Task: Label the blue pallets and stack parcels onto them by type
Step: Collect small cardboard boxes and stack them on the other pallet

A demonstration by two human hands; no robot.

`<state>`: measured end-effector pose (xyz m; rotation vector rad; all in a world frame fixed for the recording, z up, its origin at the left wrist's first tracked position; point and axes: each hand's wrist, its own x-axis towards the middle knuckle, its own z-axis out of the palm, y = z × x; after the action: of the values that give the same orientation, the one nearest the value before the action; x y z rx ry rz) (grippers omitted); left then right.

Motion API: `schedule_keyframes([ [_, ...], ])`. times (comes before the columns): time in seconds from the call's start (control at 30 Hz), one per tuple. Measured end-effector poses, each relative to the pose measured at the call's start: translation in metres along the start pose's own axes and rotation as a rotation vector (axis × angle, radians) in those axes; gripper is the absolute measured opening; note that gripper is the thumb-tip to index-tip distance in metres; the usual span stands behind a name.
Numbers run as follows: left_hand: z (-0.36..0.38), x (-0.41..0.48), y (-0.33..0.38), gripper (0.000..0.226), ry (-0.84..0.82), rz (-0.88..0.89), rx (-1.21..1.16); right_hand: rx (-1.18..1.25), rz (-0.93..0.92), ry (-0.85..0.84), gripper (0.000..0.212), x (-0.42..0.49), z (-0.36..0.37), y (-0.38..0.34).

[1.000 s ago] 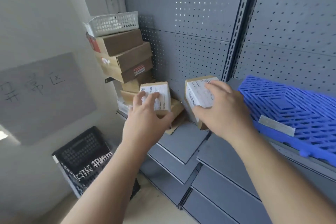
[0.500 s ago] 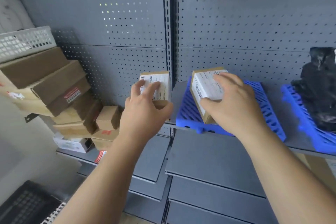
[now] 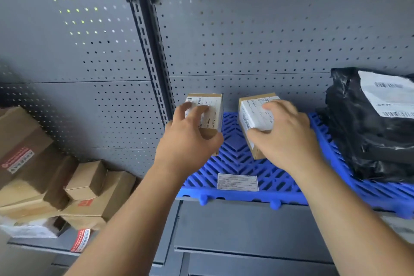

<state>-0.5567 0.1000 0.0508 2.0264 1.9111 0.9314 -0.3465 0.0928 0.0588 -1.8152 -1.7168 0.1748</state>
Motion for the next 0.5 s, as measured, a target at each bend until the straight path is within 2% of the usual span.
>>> schedule_keyframes([
  [0.27,0.018,0.030,-0.005,0.081,-0.187,0.047,0.053,-0.078,0.026,-0.012,0.062,0.017,0.016,-0.001],
  [0.5,0.022,0.039,-0.013,0.076,-0.224,0.064,0.025,-0.110,0.072,-0.052,0.062,0.016,0.030,-0.002],
])
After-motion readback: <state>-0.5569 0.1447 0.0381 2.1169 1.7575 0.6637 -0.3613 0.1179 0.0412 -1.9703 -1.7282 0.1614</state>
